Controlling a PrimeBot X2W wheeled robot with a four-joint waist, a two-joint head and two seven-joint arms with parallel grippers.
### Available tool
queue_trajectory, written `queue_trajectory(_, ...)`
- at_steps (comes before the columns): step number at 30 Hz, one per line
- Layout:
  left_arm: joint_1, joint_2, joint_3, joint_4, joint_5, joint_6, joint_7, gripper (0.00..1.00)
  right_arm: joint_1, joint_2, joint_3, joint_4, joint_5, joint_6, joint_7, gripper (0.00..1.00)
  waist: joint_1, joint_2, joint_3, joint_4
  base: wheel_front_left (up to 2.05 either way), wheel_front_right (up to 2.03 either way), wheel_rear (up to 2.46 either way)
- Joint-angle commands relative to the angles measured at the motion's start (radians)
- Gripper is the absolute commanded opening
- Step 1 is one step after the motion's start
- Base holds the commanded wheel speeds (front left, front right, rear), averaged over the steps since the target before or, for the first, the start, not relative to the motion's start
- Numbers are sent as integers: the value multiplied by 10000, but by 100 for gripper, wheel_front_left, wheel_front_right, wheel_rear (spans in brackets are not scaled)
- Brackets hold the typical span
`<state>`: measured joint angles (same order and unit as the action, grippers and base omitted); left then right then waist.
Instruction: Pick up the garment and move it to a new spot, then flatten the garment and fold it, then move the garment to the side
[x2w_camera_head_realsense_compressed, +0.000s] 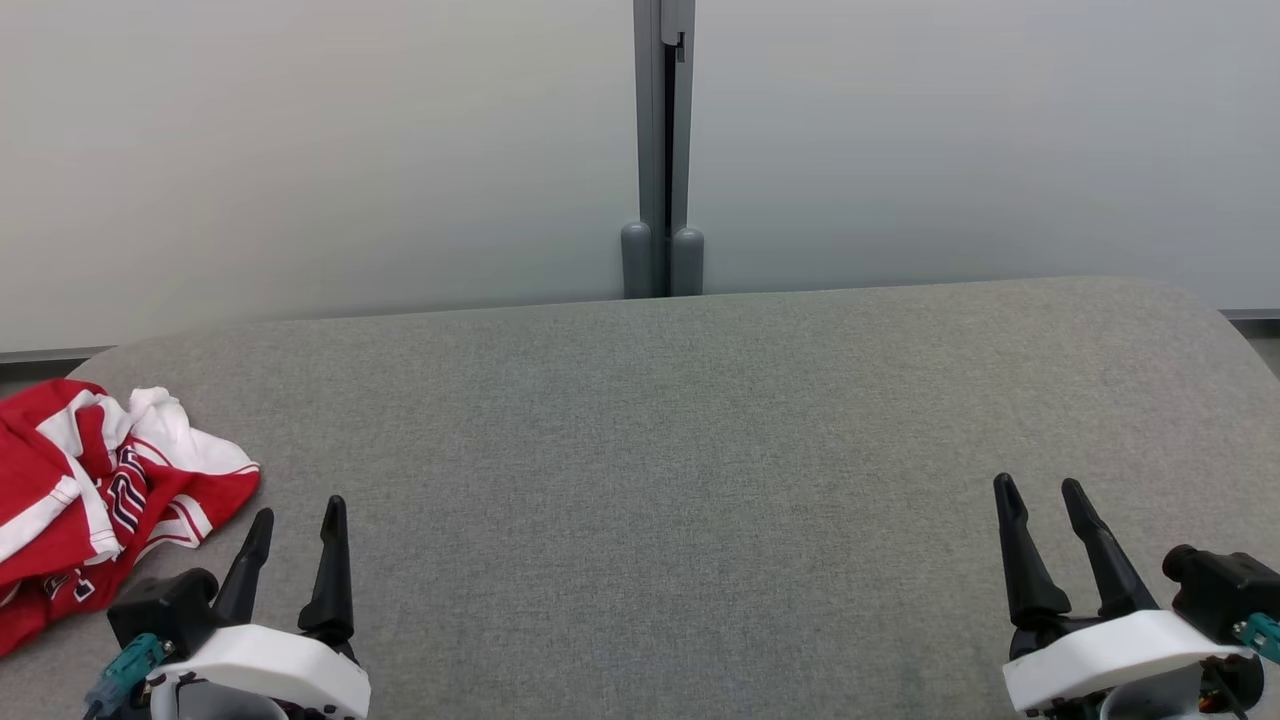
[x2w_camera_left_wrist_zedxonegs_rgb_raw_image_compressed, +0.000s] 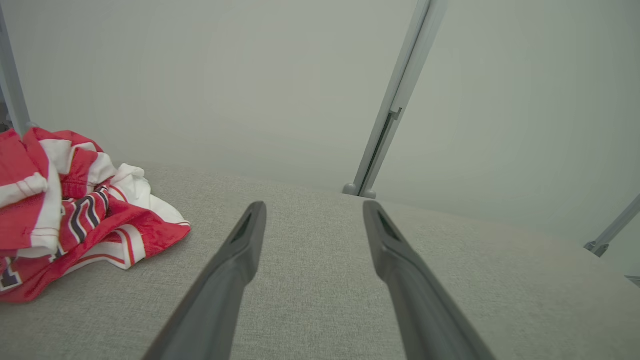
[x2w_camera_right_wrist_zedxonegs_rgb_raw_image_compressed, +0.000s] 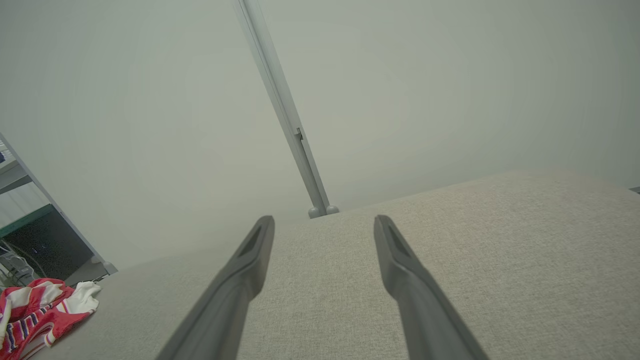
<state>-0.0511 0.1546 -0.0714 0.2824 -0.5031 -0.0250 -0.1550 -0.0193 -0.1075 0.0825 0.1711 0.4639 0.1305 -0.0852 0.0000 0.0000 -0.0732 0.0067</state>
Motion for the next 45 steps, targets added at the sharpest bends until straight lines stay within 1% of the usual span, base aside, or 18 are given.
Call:
queue_trajectory(1,-56,128,-42,-15,314,80,-110,100,41,-20,46,-66,-313,2,-105,100,0,0,-25,6,0,0,0)
queue_trajectory(26,163,269,-353,709,2433,340,-699,100,424,101,119,75,-2472,2,-305,100,0,0,-272,61,0,0,0)
queue_trajectory(37,192,257,-404,931,3026,351,-879,100,586,282,-63,97,-2823,2,-339,100,0,0,-345,102,0,0,0)
queue_trajectory(45,238,178,-294,1032,3276,253,-1034,100,671,377,-99,48,-3145,2,-404,100,0,0,-403,83,0,0,0)
